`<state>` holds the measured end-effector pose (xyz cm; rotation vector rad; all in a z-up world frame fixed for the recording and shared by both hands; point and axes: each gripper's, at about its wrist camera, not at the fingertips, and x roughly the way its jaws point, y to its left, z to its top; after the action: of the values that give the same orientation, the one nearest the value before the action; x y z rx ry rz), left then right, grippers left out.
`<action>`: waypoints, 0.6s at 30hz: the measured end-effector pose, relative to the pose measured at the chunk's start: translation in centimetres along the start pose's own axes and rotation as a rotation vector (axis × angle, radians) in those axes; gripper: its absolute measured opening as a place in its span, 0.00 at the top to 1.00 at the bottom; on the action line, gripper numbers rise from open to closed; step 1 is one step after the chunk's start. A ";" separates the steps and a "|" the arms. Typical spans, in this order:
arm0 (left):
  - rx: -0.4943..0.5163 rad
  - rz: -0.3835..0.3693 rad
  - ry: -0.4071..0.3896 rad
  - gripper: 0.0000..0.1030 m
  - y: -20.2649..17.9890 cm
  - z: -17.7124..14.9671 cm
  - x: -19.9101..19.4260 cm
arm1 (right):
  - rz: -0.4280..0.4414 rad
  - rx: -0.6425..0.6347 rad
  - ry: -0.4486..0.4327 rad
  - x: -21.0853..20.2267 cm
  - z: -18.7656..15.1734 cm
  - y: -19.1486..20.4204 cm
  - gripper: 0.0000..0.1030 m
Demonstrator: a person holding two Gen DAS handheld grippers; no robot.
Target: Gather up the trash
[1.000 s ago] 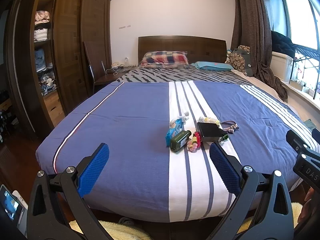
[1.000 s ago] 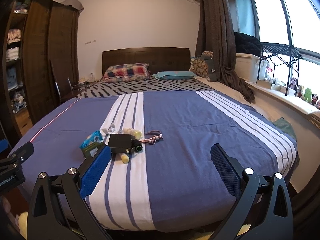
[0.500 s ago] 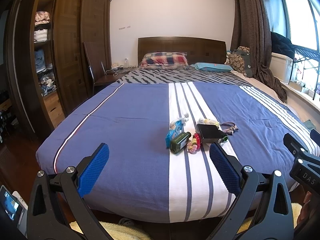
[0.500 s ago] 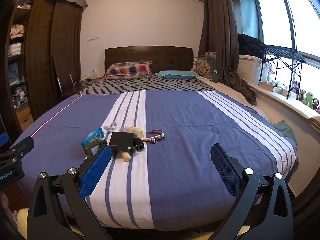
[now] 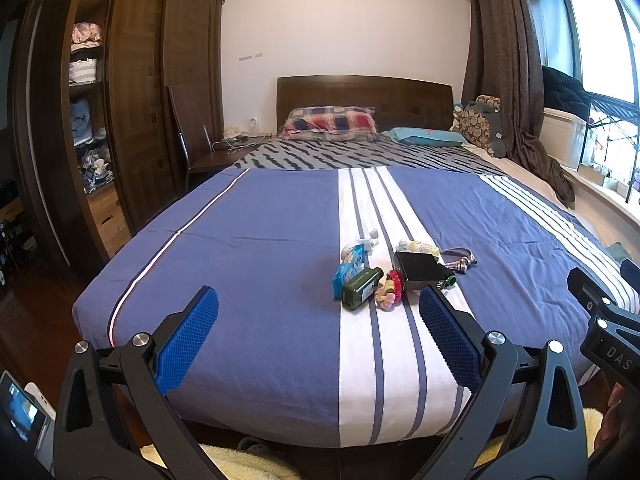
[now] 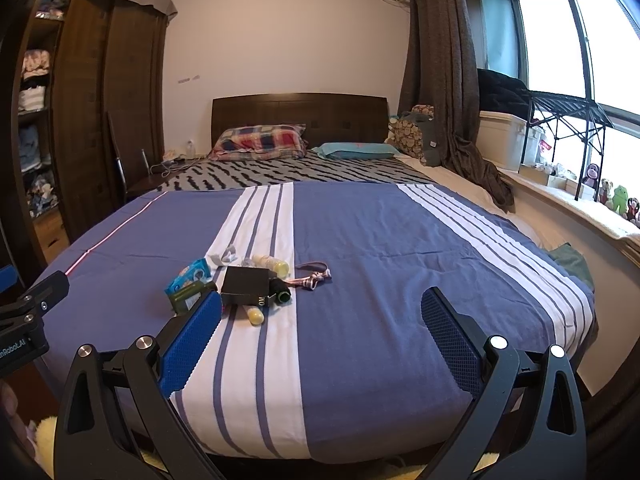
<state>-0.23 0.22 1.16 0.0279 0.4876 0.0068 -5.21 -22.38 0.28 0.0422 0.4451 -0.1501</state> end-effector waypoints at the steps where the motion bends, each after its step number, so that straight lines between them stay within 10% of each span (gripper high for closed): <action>1: -0.001 0.000 0.000 0.08 0.0 0.1 0.0 | 0.000 0.000 0.000 0.0 0.0 0.0 0.03; 18: -0.004 -0.001 0.002 0.08 0.1 0.4 0.1 | 0.001 -0.019 0.010 0.1 0.4 0.2 0.03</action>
<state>0.00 0.31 1.44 0.0240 0.4895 0.0065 -4.90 -22.18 0.56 0.0245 0.4568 -0.1449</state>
